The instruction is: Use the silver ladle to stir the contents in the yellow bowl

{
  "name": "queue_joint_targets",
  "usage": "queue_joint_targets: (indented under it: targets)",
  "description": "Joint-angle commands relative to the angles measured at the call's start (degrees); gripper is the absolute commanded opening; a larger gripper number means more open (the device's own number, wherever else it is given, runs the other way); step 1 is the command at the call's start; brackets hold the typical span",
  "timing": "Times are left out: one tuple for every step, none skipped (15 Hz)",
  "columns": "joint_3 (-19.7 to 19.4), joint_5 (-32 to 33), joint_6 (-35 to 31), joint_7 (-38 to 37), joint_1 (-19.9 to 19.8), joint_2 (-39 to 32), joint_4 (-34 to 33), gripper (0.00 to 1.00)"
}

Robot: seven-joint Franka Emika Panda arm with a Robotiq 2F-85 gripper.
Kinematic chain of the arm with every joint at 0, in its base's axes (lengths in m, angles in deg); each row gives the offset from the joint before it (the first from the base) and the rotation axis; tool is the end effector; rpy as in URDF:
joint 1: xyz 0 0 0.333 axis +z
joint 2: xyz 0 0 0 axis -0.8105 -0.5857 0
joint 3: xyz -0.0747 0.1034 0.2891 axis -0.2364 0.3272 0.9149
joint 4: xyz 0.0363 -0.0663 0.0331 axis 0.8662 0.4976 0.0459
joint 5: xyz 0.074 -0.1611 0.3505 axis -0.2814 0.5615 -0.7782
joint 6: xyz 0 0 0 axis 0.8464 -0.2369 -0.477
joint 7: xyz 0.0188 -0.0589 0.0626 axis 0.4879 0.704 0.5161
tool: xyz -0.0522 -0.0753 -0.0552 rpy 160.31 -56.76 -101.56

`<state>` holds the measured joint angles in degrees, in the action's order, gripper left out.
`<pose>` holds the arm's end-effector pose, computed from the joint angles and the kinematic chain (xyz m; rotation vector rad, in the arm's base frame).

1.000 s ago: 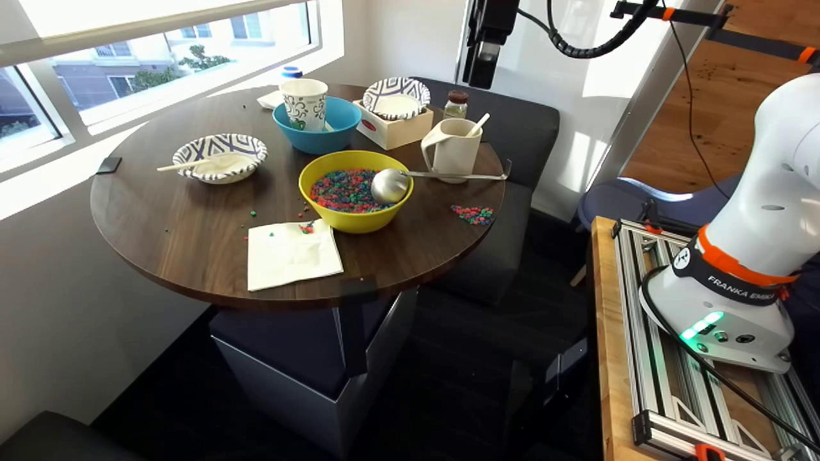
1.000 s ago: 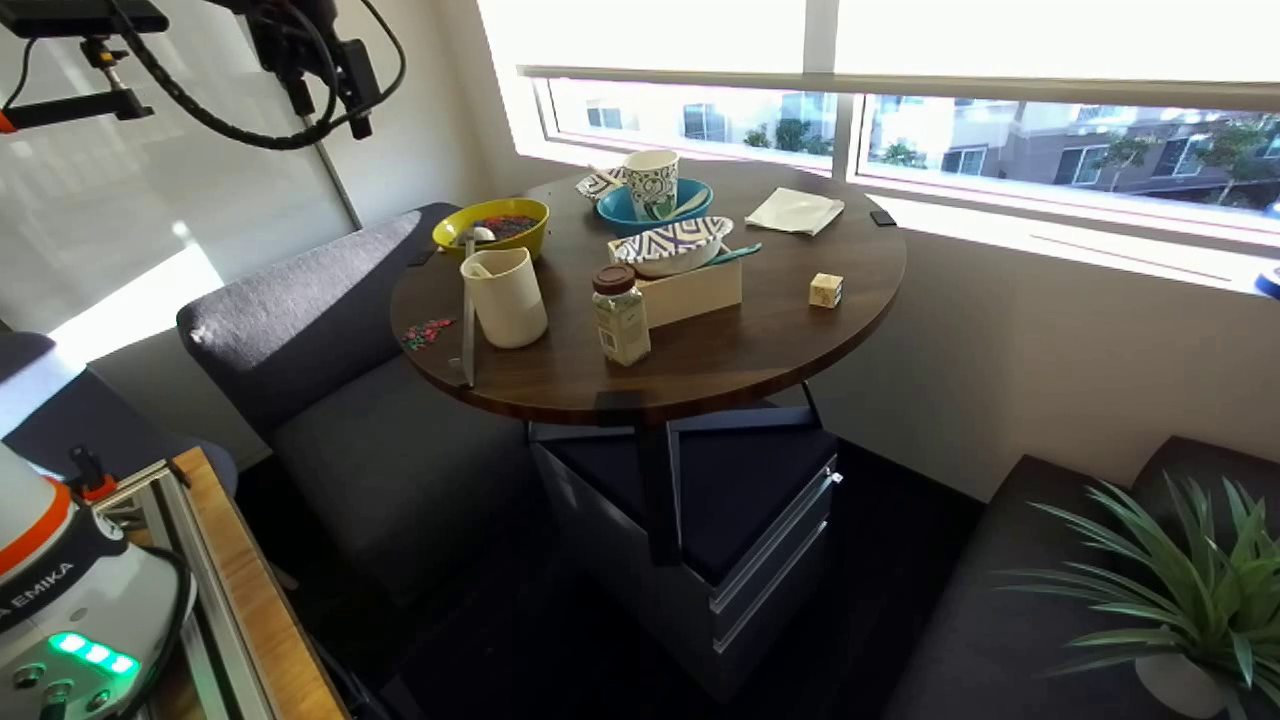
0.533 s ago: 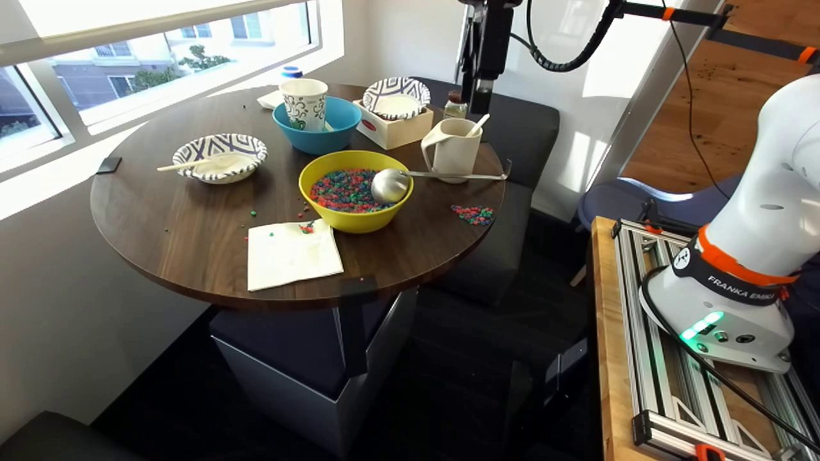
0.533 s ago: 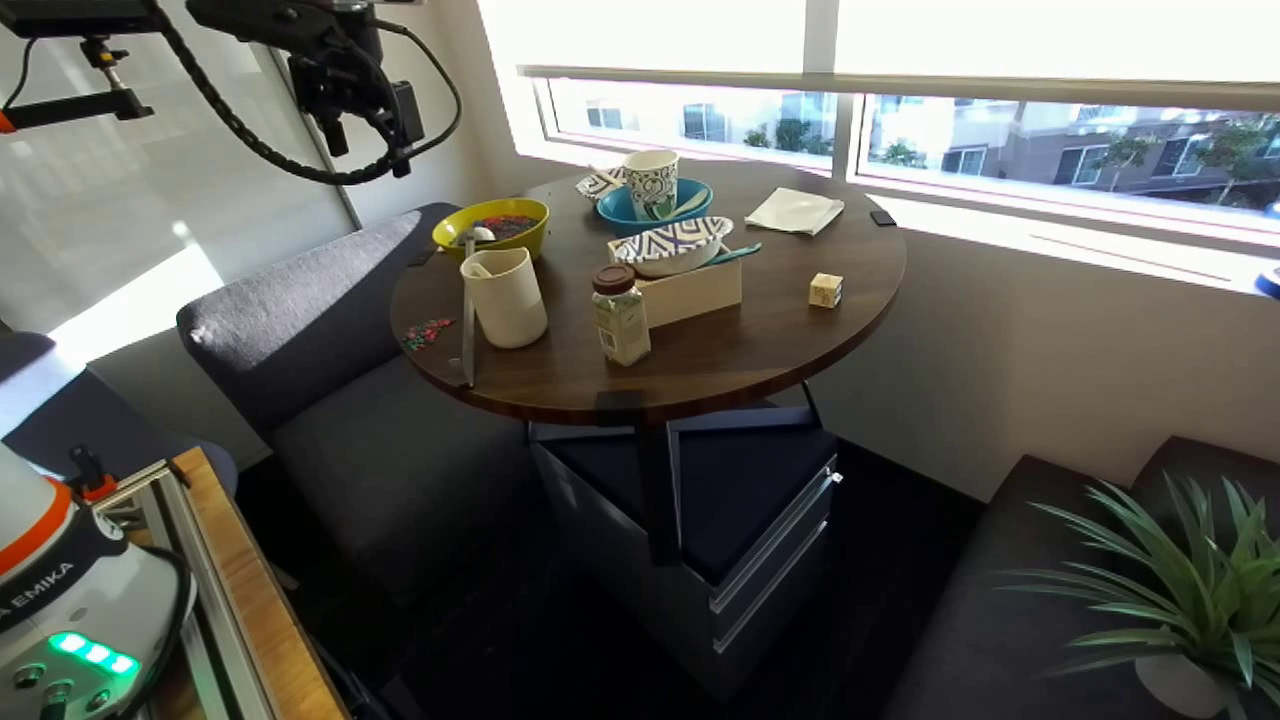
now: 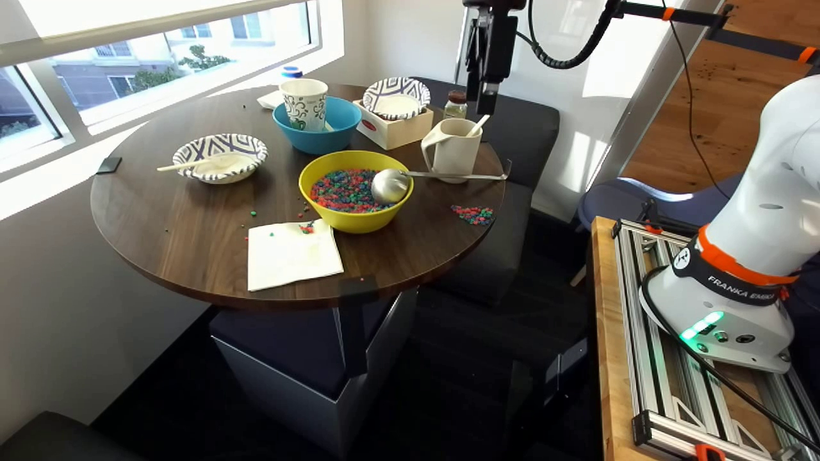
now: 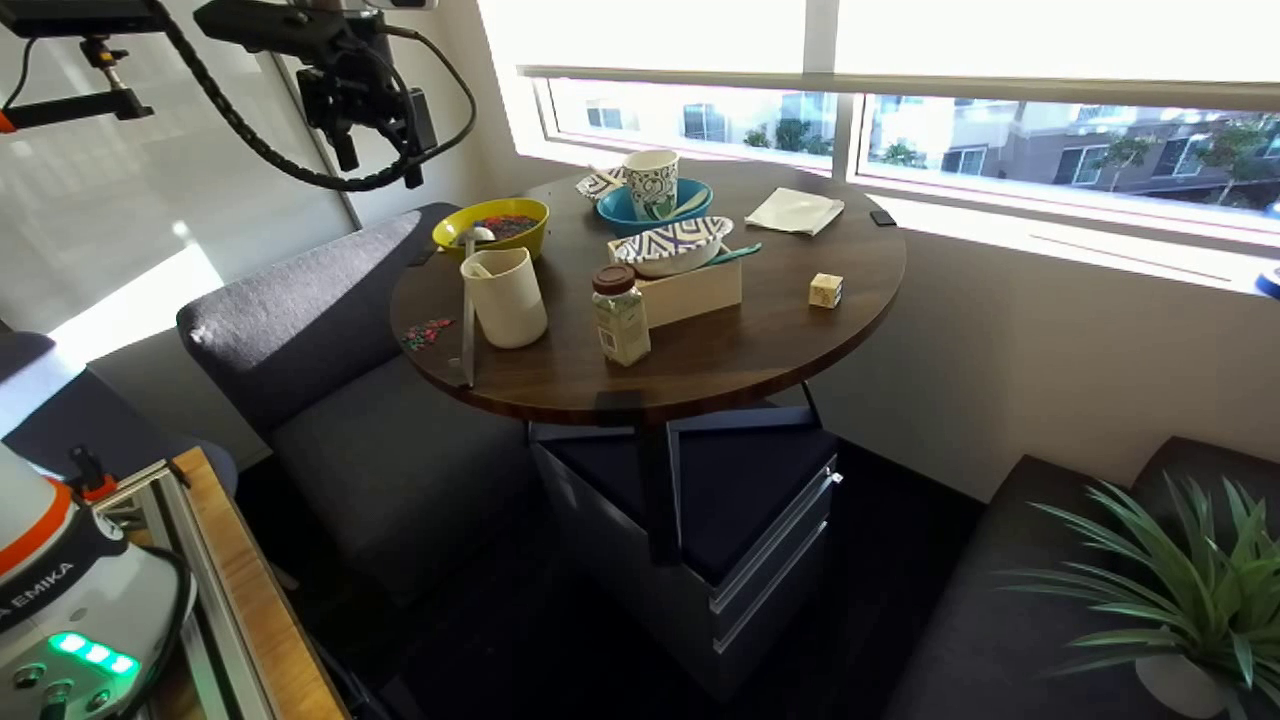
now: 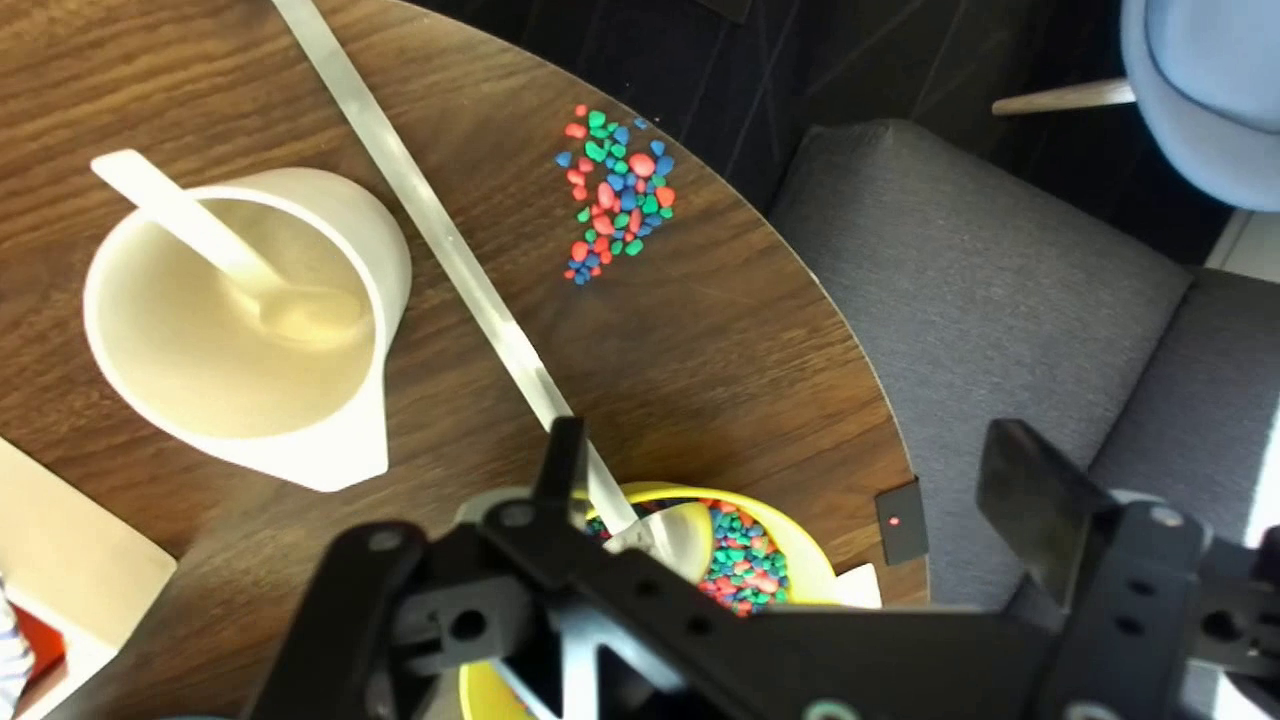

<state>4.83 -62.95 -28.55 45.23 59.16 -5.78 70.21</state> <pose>0.4426 0.0365 0.4611 -2.9066 -0.6093 0.0704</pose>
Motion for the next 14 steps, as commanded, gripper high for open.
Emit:
queue_joint_targets:
  targets:
    - [-2.75,-1.25,-2.26,12.87,0.67,6.20,6.23,1.00]
    - [-3.75,-1.88,-2.60,16.72,0.93,6.90,7.32,1.00]
    - [-4.50,-2.40,-2.80,20.25,1.09,7.43,8.42,1.00]
    - [-5.00,-3.01,-3.02,22.61,1.14,7.71,9.44,1.00]
    - [-5.38,-3.28,-4.18,24.74,0.99,7.78,10.75,1.00]
    - [-5.87,-3.92,-4.82,26.57,0.87,7.94,11.81,1.00]
    - [-6.22,-4.72,-4.83,26.97,0.58,7.47,12.26,1.00]
    - [-6.32,-5.00,-4.42,26.68,0.20,6.90,12.39,1.00]
    - [-5.51,-3.54,-3.02,25.19,-0.10,6.47,10.42,1.00]
    - [-5.75,-3.72,-3.03,25.57,-0.17,6.40,10.99,1.00]
    - [-5.87,-3.79,-3.04,25.74,-0.20,6.39,11.30,1.00]
    - [-5.91,-3.83,-3.04,25.77,-0.21,6.39,11.39,1.00]
    - [-5.91,-3.86,-3.04,25.77,-0.21,6.40,11.39,1.00]
    - [-5.91,-3.89,-3.04,25.77,-0.21,6.39,11.39,1.00]
